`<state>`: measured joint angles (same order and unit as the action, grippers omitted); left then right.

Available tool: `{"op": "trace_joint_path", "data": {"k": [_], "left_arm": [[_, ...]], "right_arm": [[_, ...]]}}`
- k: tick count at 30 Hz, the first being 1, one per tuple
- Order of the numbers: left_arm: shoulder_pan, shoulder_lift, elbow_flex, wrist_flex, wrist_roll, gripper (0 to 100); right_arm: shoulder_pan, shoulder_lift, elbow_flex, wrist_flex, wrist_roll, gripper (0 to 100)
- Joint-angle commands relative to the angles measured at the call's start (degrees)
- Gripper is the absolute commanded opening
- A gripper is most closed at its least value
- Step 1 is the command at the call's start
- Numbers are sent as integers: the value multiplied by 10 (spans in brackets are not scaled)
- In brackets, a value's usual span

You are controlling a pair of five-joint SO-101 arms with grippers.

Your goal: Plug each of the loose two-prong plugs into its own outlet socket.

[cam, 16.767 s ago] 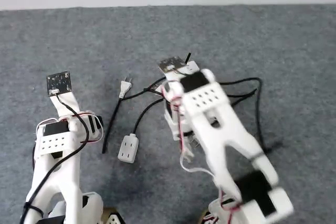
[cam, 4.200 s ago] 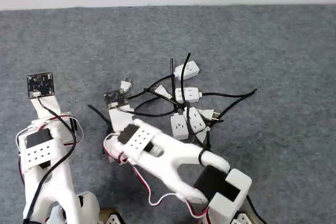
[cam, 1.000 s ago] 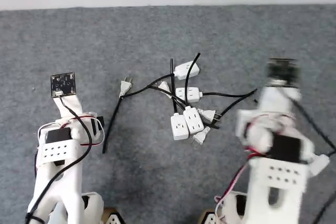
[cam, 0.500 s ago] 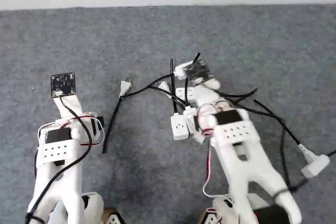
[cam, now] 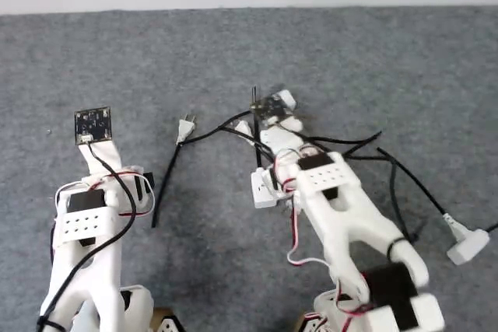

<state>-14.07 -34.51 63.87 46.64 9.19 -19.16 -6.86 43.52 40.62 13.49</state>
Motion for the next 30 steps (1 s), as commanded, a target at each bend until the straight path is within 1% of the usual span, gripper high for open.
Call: {"op": "trace_joint_path", "data": {"k": [1, 3, 7, 11, 13, 14, 16, 17, 18, 19, 20, 24, 27, 30], "left_arm": [[1, -12, -7, -3, 4, 214], [0, -12, -7, -3, 4, 214], [0, -12, -7, -3, 4, 214], [0, -12, -7, -3, 4, 214], [0, -12, -7, -3, 4, 214], [0, -12, -7, -3, 4, 214], [0, -12, -7, -3, 4, 214], [0, -12, -7, -3, 4, 214], [0, -12, -7, -3, 4, 214], [0, -12, -7, -3, 4, 214], [0, -12, -7, -3, 4, 214], [0, -11, -7, -4, 4, 214], [0, -9, -5, -17, 4, 214], [0, -9, -5, -18, 4, 214]], "right_arm": [[-6, 24, -38, -6, 7, 223], [-7, 22, -50, 15, 4, 223], [-15, 12, -56, 26, -34, 221], [-14, 28, -56, 26, -37, 217], [-14, 33, -56, 26, -38, 174], [-14, 34, -58, 25, -39, 131], [-15, 28, -58, 25, -39, 13], [-16, 22, -57, 26, -39, 2], [-16, 12, -55, 30, -43, 26], [-16, 1, -53, 31, -55, 20], [-15, -12, -49, 32, -68, 3], [-21, -105, -31, 65, -98, 9], [-54, -204, -20, 115, -132, 9], [-111, -298, 5, 138, -182, 9]]}}
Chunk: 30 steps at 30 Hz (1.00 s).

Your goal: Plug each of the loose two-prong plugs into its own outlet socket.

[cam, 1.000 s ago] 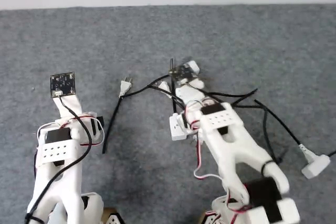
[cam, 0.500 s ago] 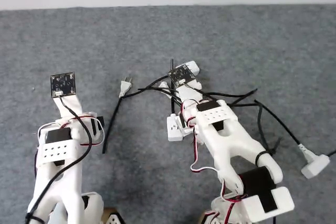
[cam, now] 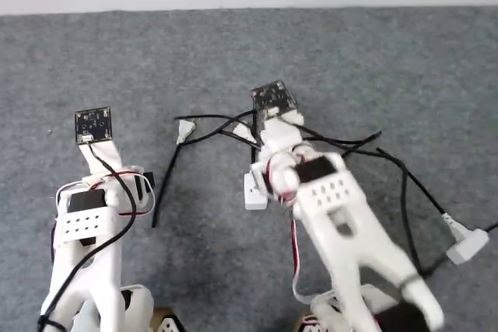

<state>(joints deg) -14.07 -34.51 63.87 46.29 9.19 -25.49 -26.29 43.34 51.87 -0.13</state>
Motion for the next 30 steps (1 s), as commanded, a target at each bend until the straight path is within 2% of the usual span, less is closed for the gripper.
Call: {"op": "trace_joint_path", "data": {"k": [1, 4, 7, 14, 17, 21, 26, 30], "left_arm": [[0, -9, -5, -14, 4, 214], [-1, -9, -5, -14, 4, 214], [-1, -9, -5, -14, 4, 214], [-1, -9, -6, -14, 4, 214], [-1, -9, -6, -14, 4, 214], [-1, -9, -6, -14, 4, 214], [-1, -9, -5, -14, 4, 214], [-1, -11, -4, -12, 4, 214]], "right_arm": [[-73, -131, 21, 27, -68, 9], [-161, -163, 56, 17, -120, 12], [-200, -138, 81, -32, -131, 12], [-284, 55, 98, -138, -136, 54], [-288, 130, 55, -144, -138, 86], [-288, 160, 21, -106, -138, 172], [-288, 153, 18, -92, -128, 281], [-289, 95, 17, -46, -84, 309]]}}
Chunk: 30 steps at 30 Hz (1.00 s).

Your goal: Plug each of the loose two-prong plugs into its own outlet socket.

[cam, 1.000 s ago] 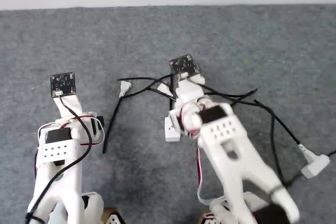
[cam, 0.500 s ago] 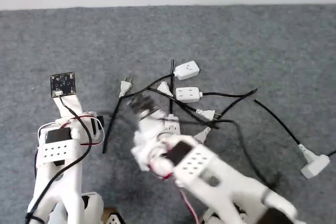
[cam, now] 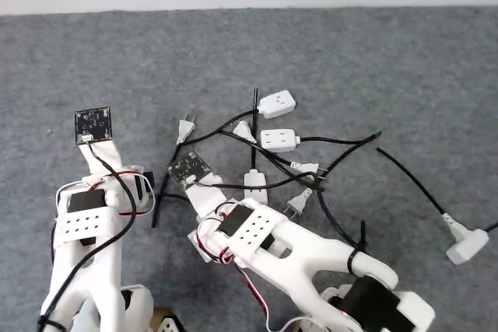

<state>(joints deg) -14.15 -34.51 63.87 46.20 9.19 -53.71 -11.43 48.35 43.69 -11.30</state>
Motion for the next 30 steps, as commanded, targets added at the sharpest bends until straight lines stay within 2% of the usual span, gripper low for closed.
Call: {"op": "trace_joint_path", "data": {"k": [1, 7, 9, 11, 12, 14, 18, 30], "left_arm": [[0, -11, -4, -11, 4, 214], [3, -12, -4, -11, 4, 214], [3, -12, -4, -11, 4, 214], [1, -12, -4, -11, 4, 214], [1, -12, -4, -11, 4, 214], [0, -13, -4, -11, 4, 214], [0, -13, -5, -11, 4, 214], [0, -13, -6, -11, 4, 214]], "right_arm": [[-7, -76, -33, 49, 31, 309], [16, -212, -27, 124, 48, 279], [15, -240, -10, 124, 48, 179], [2, -255, 11, 103, 52, 32], [-14, -255, 20, 94, 66, 0], [-57, -255, 37, 94, 91, 33], [-104, -255, 52, 71, 91, 13], [-29, -101, 8, 7, 94, 8]]}}
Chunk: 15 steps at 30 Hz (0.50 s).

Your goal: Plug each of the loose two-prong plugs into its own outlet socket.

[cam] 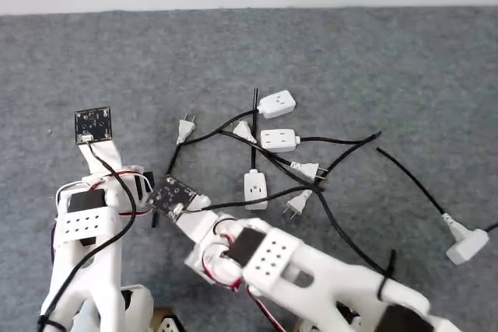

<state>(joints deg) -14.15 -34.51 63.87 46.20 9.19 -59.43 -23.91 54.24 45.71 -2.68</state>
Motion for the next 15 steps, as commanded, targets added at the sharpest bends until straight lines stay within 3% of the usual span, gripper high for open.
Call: {"op": "trace_joint_path", "data": {"k": [1, 15], "left_arm": [[0, -13, -6, -11, 4, 214], [0, -13, -4, -11, 4, 214]], "right_arm": [[37, 34, -58, -13, 8, 8], [121, 35, -73, -11, 28, 8]]}}
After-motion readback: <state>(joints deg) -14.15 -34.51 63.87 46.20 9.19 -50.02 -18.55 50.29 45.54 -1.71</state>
